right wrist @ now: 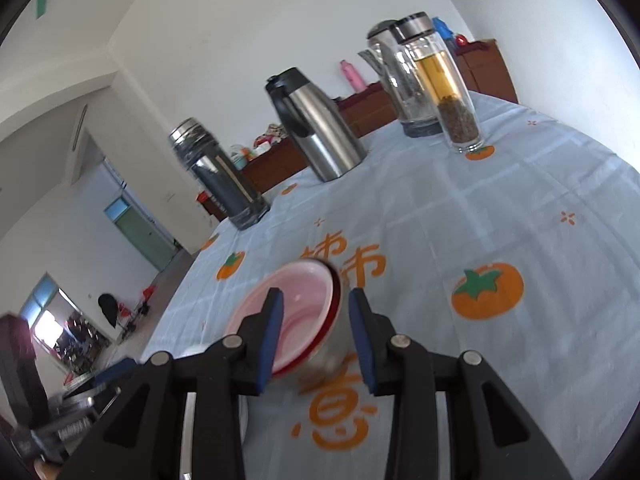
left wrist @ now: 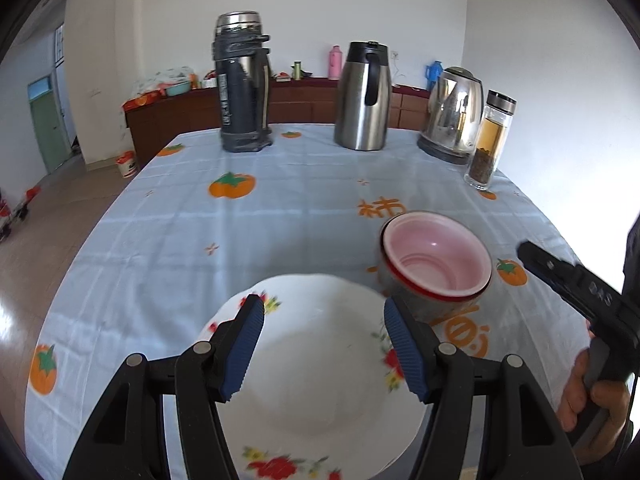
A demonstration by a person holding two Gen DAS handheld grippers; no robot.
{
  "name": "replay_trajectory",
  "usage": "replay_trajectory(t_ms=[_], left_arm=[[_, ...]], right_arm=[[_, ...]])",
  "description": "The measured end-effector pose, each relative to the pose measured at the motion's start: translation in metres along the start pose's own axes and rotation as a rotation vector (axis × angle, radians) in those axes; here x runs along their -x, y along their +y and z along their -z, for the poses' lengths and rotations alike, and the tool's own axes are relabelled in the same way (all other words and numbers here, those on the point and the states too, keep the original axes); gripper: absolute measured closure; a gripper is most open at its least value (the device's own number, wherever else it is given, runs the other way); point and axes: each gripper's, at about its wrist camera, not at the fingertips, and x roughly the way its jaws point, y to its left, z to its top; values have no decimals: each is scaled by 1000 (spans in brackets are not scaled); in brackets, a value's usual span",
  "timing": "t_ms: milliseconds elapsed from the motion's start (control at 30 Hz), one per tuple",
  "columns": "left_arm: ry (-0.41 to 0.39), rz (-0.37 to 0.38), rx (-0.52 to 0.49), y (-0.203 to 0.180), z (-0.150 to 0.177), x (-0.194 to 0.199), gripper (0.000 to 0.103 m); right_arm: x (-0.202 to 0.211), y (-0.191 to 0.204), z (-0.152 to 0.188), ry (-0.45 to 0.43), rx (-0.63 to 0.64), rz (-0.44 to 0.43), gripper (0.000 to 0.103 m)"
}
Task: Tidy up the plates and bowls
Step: 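Move the right gripper to the white enamel bowl with red rim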
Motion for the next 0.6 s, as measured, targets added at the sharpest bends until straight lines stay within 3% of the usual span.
replay_trajectory(t_ms=[267, 400, 600], left_arm=[[-13, -15, -27, 10, 28, 25, 38], [2, 11, -26, 12, 46, 35, 38], [21, 49, -26, 12, 68, 44, 38]], right_arm=[[53, 14, 52, 11, 31, 5, 66], [87, 25, 75, -13, 20, 23, 40], [108, 49, 103, 52, 75, 14, 38]])
